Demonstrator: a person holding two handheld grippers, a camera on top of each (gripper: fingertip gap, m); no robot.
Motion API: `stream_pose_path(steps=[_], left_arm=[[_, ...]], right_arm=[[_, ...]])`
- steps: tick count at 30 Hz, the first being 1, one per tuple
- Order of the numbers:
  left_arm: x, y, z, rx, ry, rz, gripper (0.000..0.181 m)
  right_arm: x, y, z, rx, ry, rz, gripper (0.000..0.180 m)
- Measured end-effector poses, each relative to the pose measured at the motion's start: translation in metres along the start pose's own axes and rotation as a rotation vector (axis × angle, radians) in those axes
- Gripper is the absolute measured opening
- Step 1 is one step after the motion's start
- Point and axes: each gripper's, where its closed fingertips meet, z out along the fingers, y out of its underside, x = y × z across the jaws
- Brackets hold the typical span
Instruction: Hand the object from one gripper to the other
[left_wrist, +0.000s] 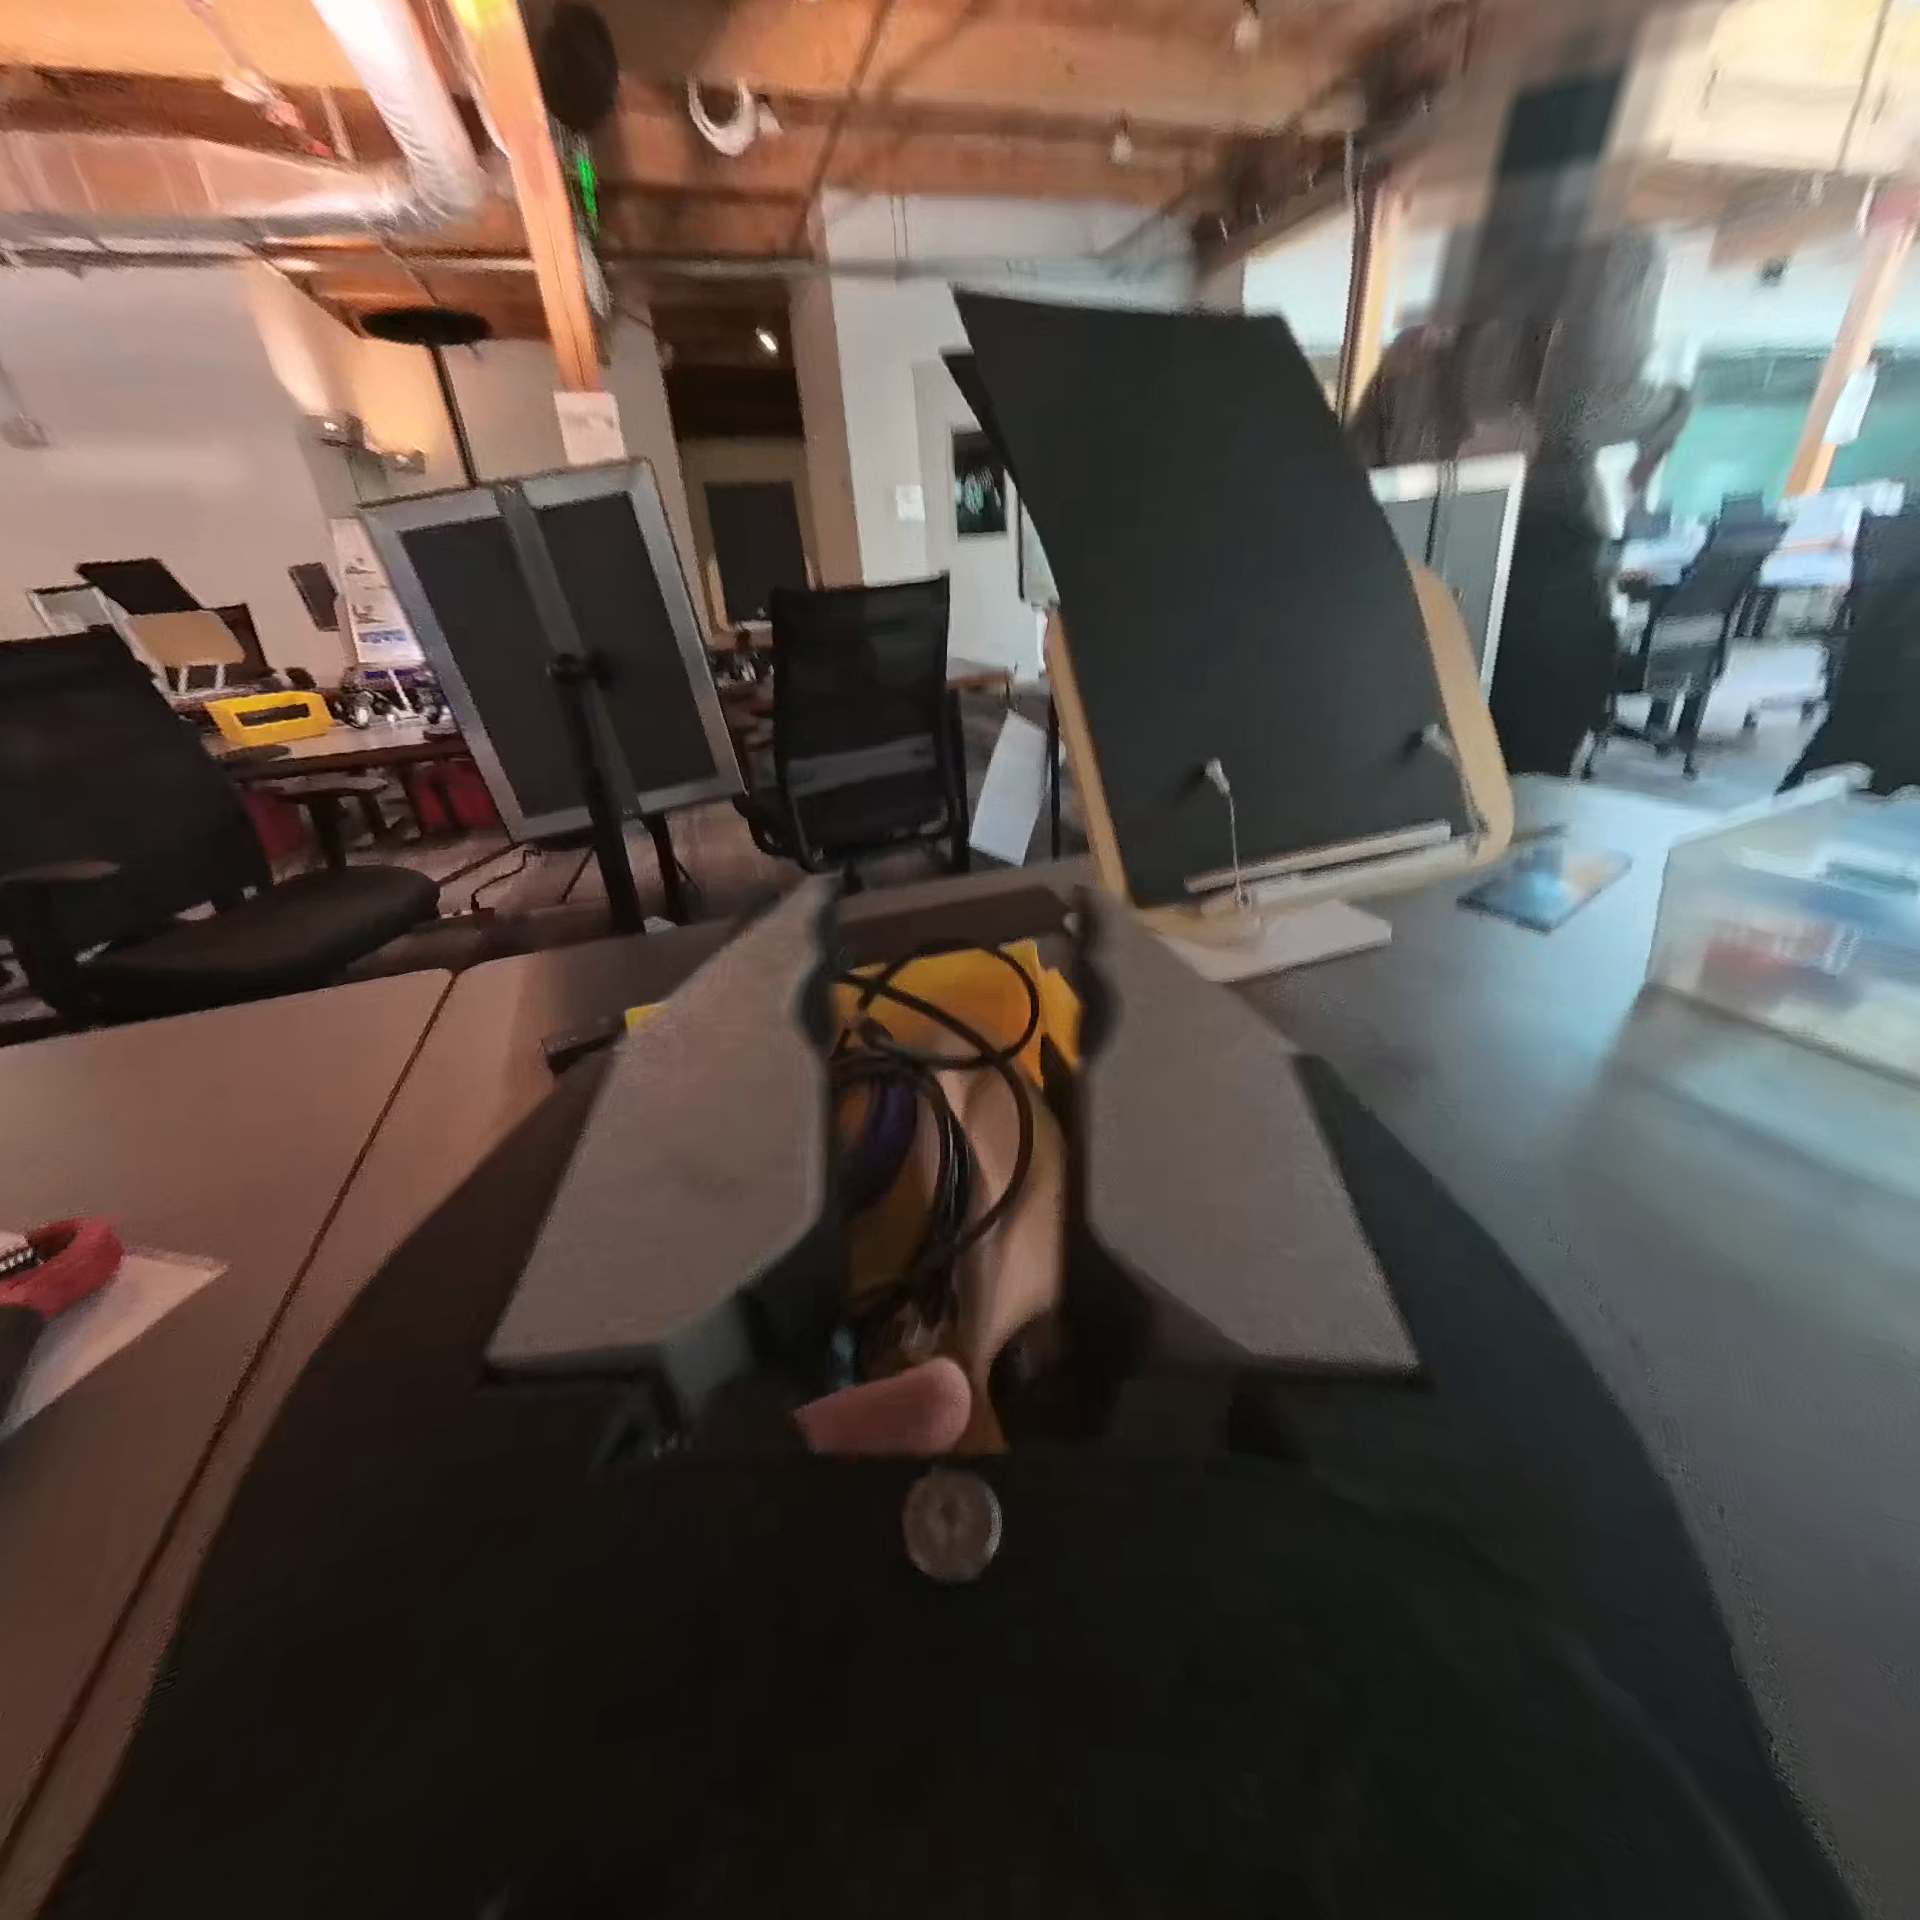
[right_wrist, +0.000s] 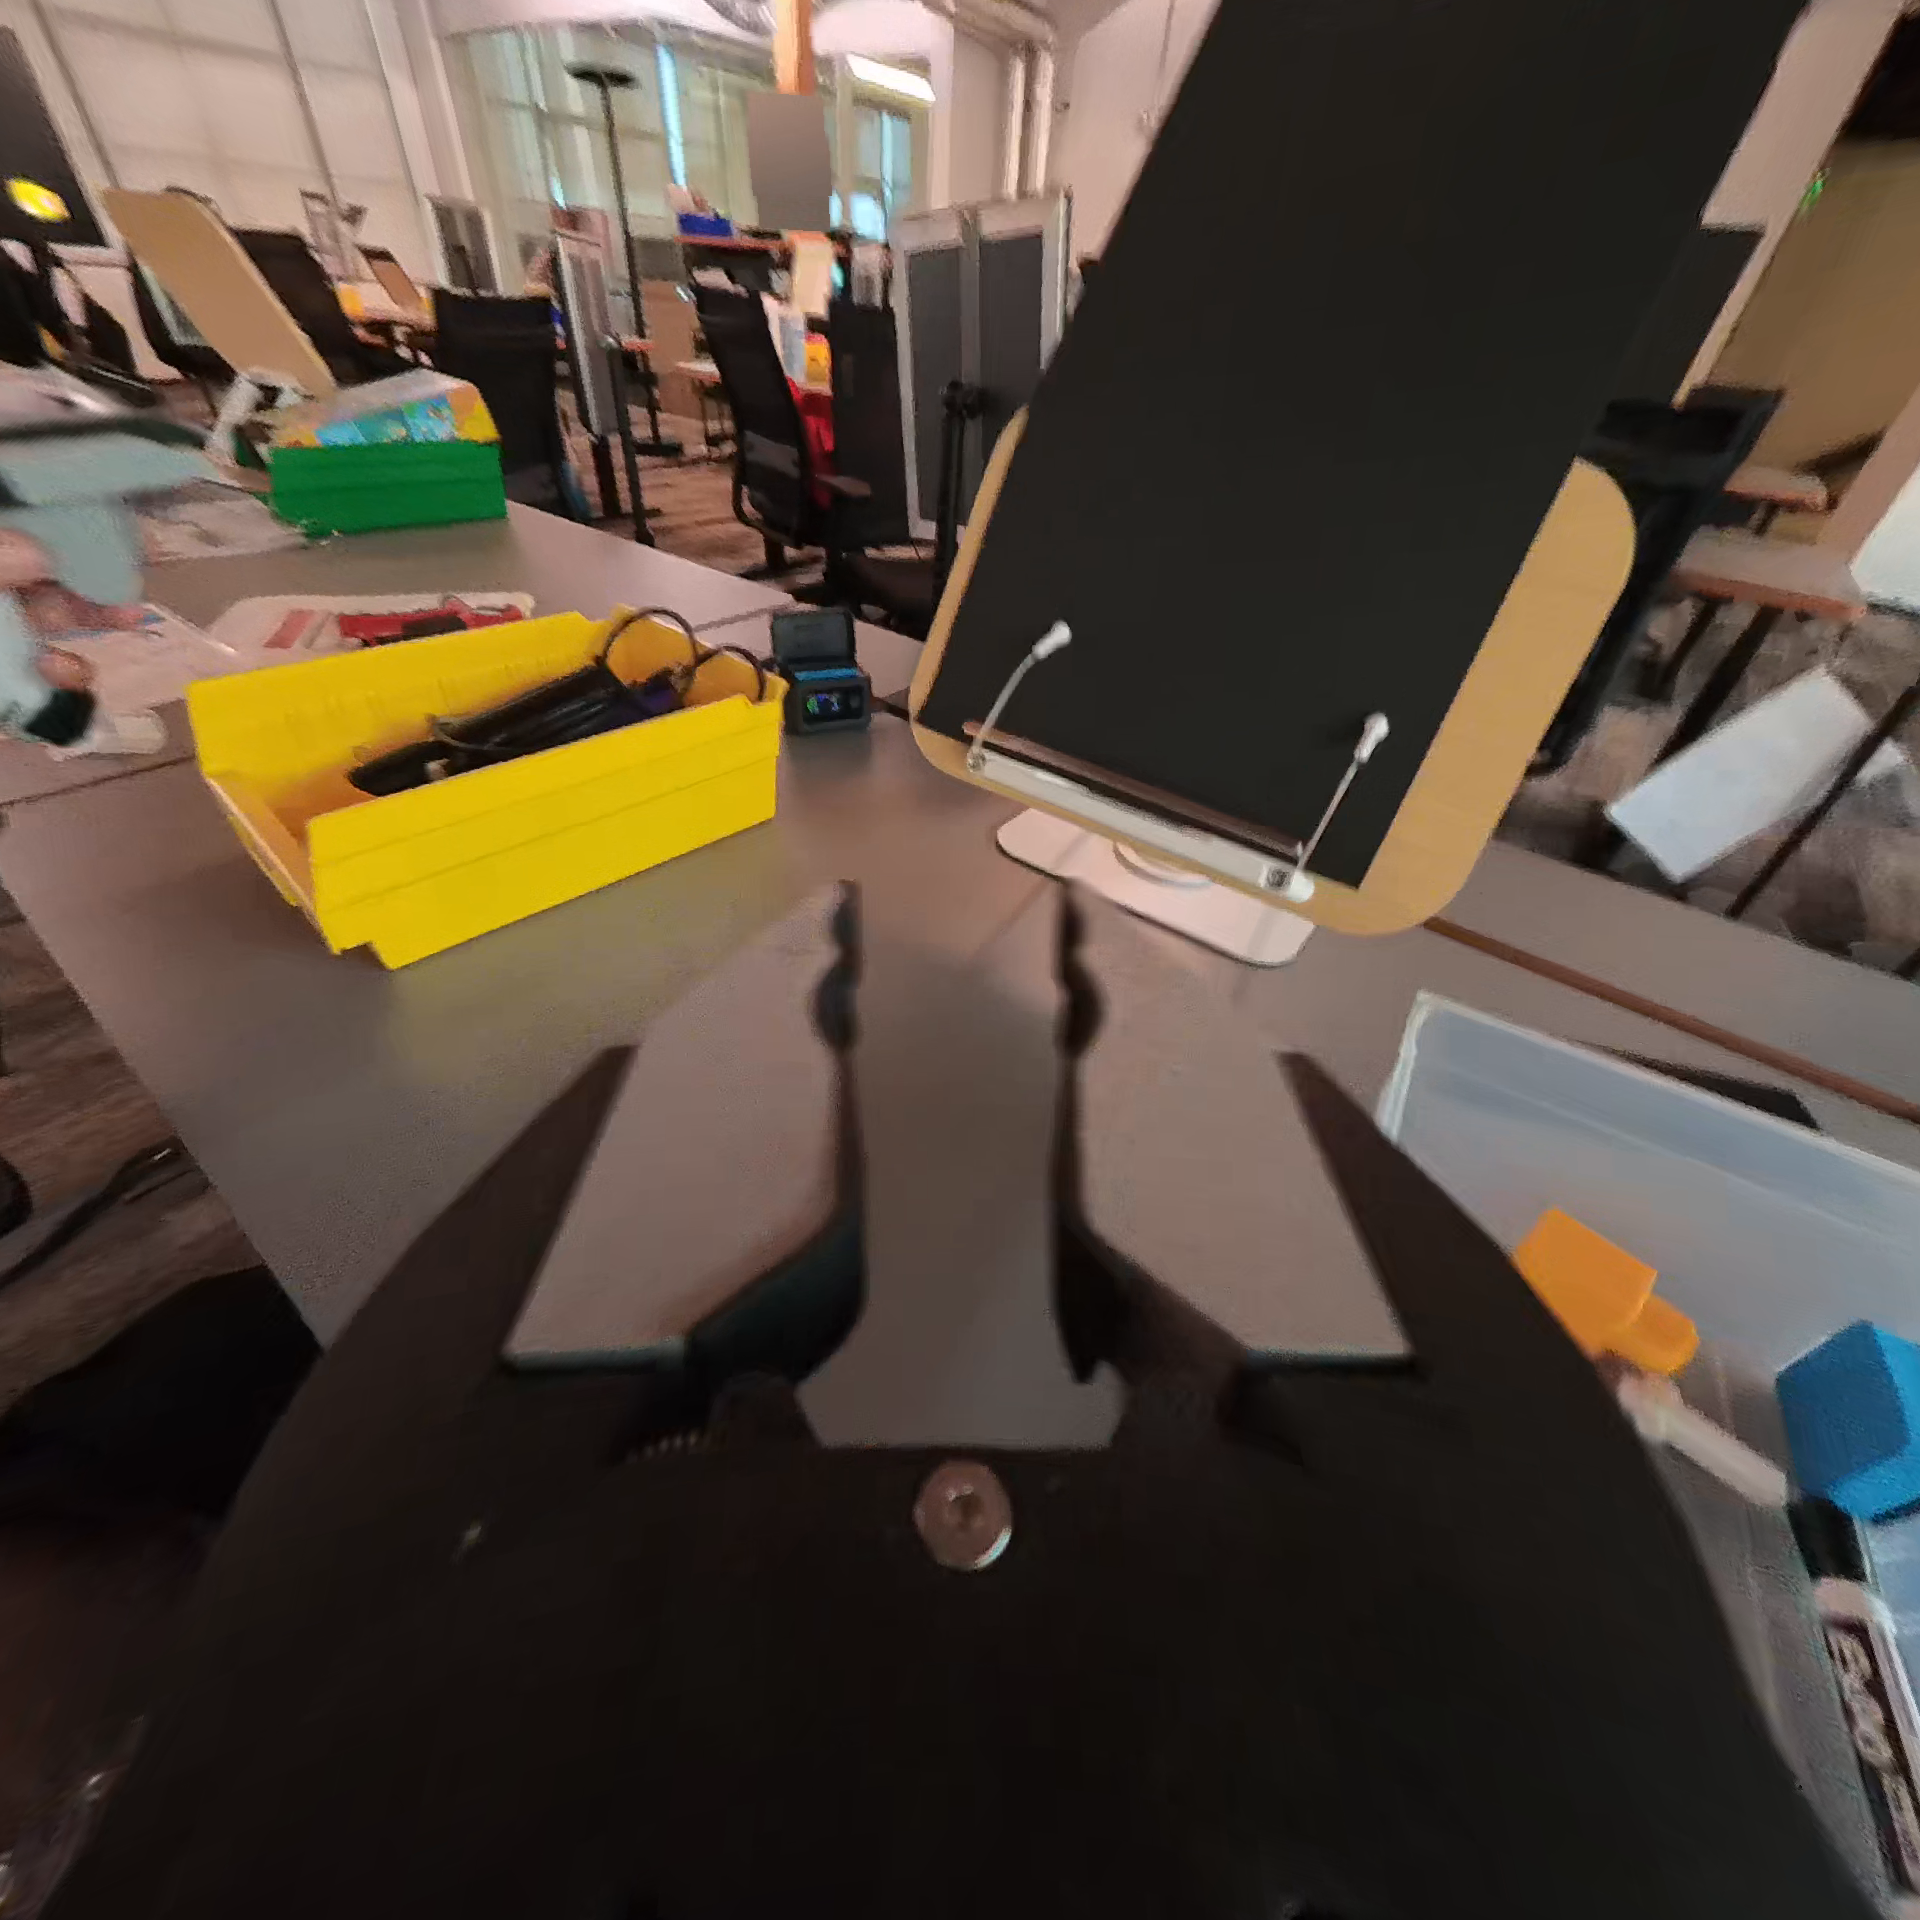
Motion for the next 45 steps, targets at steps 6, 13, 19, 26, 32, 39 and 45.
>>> stream_pose_path(steps=[6,13,19,26,32,39,45], left_arm=[[0.008,0.04,0.015,-0.175,0.026,0.06,0.031],[0.009,0.035,0.02,-0.119,0.027,0.052,0.0],[-0.008,0.055,0.026,-0.2,-0.072,0.136,0.0],[-0.024,0.059,0.026,-0.2,-0.132,0.154,0.0],[-0.047,0.087,0.037,-0.288,-0.185,0.141,0.013],[-0.058,0.099,0.041,-0.317,-0.214,0.166,0.007],[-0.044,0.109,0.047,-0.334,-0.138,0.098,0.008]], right_arm=[[-0.014,0.002,0.001,0.02,-0.106,0.031,0.01],[-0.006,0.011,0.011,-0.014,-0.056,-0.024,0.014],[-0.003,0.022,0.016,-0.05,-0.062,-0.053,0.0],[-0.002,0.025,0.028,0.052,-0.077,-0.045,0.0],[-0.009,0.087,0.077,-0.086,-0.189,0.072,0.017],[-0.019,0.131,0.108,-0.176,-0.198,-0.003,0.036],[-0.02,0.154,0.117,-0.266,-0.189,-0.074,0.037]])
